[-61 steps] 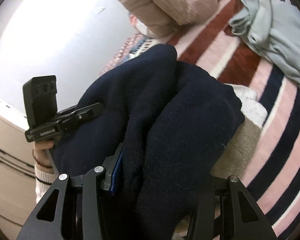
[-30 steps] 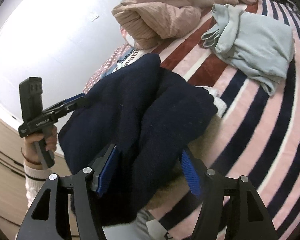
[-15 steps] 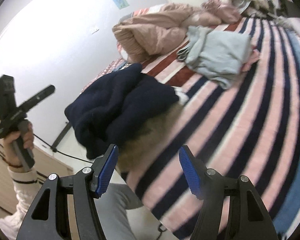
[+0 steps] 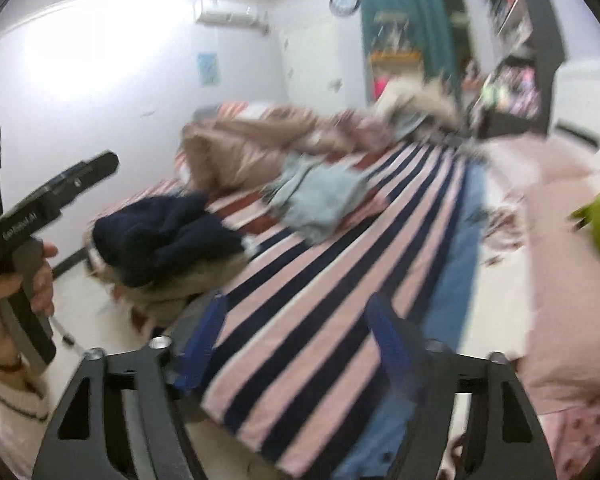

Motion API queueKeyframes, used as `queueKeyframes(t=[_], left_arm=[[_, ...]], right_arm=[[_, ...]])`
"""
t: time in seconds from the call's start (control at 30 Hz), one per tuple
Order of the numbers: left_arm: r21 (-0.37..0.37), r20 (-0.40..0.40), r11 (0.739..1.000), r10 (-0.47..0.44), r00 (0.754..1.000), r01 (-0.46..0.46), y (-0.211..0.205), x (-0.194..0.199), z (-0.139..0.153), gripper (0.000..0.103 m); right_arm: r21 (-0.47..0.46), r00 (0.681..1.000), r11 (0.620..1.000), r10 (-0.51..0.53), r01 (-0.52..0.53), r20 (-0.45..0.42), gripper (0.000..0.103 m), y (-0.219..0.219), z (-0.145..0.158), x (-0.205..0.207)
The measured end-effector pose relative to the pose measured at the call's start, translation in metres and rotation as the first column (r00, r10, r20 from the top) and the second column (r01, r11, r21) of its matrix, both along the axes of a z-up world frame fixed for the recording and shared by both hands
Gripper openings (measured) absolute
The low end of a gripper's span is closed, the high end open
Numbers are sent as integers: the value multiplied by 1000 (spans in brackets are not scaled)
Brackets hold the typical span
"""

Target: Fold small clothes

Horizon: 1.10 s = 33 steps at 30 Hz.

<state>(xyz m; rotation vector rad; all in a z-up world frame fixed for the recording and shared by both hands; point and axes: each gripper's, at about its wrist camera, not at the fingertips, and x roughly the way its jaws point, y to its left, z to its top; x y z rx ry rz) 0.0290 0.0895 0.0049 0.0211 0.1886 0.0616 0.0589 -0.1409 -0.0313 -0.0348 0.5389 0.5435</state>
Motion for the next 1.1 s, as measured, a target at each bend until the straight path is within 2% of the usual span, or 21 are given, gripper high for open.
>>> queueKeyframes(t=[0.1,0.17,0.2,0.3,0.47,1.1], left_arm=[[-13,37,1000,12,999,-12,-23,-4,-5,102],[-20,53,1000,16,998,-15,-37,-5,-7,102],[-19,55,1000,17,998,-16,-42,-4,-8,102],[-20,45,1000,3,999,-2,-52,-2,-9,102],[-4,39,1000,4,999,-4,-59,1,-11,102],[8,27,1000,28,999,-28,-56,0,-16,102]], right_arm=[[-18,991,998,-61,63,116,90,-15,10,-22],[-29,978,995,-89,96,189,103,-22,15,-34],[-34,967,992,-107,118,231,103,-25,18,-41],[-29,949,988,-137,151,284,103,-34,24,-51],[7,937,985,-167,173,307,103,-47,28,-59],[26,946,986,-165,164,278,103,-46,24,-52]])
